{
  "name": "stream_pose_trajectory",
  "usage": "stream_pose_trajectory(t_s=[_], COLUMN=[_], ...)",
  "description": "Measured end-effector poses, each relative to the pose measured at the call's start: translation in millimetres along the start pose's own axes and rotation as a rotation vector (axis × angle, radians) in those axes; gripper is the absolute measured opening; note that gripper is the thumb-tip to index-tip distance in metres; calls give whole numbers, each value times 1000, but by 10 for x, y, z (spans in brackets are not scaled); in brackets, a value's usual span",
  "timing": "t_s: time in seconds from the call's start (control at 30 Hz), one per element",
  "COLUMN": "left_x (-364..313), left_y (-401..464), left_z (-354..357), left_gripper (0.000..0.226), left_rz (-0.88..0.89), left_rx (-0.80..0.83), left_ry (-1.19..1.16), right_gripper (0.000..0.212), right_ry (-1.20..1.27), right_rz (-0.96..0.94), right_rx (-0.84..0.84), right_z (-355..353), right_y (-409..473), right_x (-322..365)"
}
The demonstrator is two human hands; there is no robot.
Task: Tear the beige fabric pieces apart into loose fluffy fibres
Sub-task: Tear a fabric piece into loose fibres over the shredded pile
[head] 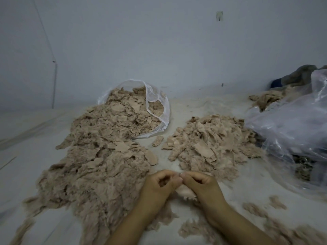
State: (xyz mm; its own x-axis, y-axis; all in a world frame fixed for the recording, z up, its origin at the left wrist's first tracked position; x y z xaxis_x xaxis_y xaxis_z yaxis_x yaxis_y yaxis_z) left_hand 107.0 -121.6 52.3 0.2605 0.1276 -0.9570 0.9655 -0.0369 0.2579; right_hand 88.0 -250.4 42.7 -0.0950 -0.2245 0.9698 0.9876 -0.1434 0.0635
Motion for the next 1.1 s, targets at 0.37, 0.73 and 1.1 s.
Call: stream_pose_trajectory(t_s=[0.37,0.73,1.1], left_x=[195,323,301], left_y=[37,101,34], left_z=[-141,-180,-55], left_gripper=[19,35,24], left_rz=[-177,206,141], left_rx=[9,121,222], left_ry=[-329,964,609], right_gripper=[29,28,25], right_ry=[-231,-90,-637], right_rz=[5,176,79], right_rx=[97,6,24], right_z=[-68,-75,40], right_y=[7,176,300], right_x=[30,-281,-270])
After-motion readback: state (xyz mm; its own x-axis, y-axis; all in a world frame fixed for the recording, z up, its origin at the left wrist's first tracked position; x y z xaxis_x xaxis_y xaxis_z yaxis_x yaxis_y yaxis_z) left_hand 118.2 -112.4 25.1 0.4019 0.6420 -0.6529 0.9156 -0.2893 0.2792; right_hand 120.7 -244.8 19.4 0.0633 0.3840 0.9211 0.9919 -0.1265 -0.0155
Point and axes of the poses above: each hand's wrist, its own y-axis towards the middle knuckle, its own z-axis out of the palm, x = y × z, the point moved 9 cm from there along y, towards the middle knuckle, and after that the axes turned 7 degrees about -x, right-handed, at the moved point
